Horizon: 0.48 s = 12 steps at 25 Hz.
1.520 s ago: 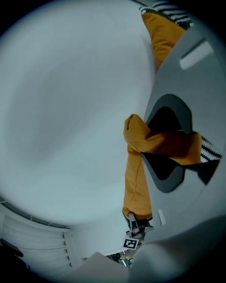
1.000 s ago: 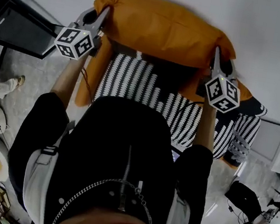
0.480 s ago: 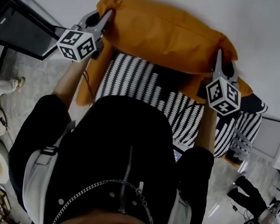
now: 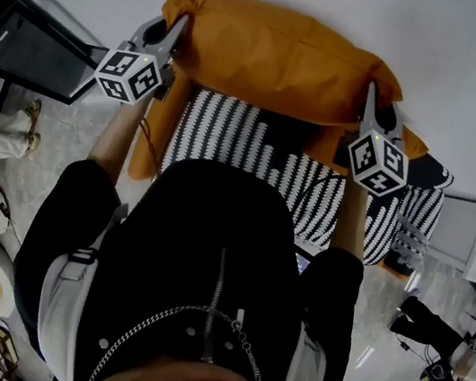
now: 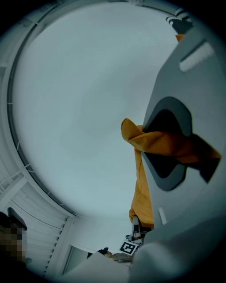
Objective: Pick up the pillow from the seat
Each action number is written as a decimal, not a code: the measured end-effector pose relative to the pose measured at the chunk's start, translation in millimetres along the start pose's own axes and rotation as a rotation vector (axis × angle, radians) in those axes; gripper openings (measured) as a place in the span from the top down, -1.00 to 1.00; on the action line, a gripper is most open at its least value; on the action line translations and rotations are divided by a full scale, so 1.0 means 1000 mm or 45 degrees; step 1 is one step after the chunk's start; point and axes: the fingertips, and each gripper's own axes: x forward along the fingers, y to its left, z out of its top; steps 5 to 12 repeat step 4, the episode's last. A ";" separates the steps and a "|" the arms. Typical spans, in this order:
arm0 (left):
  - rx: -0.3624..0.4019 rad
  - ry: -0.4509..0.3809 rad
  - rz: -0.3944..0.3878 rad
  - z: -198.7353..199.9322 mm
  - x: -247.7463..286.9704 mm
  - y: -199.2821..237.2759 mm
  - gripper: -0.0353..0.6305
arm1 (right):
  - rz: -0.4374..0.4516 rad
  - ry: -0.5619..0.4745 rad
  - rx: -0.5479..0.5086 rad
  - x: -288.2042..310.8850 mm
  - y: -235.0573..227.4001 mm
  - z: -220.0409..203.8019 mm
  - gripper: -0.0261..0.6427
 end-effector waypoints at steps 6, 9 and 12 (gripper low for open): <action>0.005 -0.007 -0.019 0.002 -0.004 -0.007 0.78 | -0.011 -0.005 0.003 -0.007 -0.001 0.002 0.61; 0.005 -0.007 -0.019 0.002 -0.004 -0.007 0.78 | -0.011 -0.005 0.003 -0.007 -0.001 0.002 0.61; 0.005 -0.007 -0.019 0.002 -0.004 -0.007 0.78 | -0.011 -0.005 0.003 -0.007 -0.001 0.002 0.61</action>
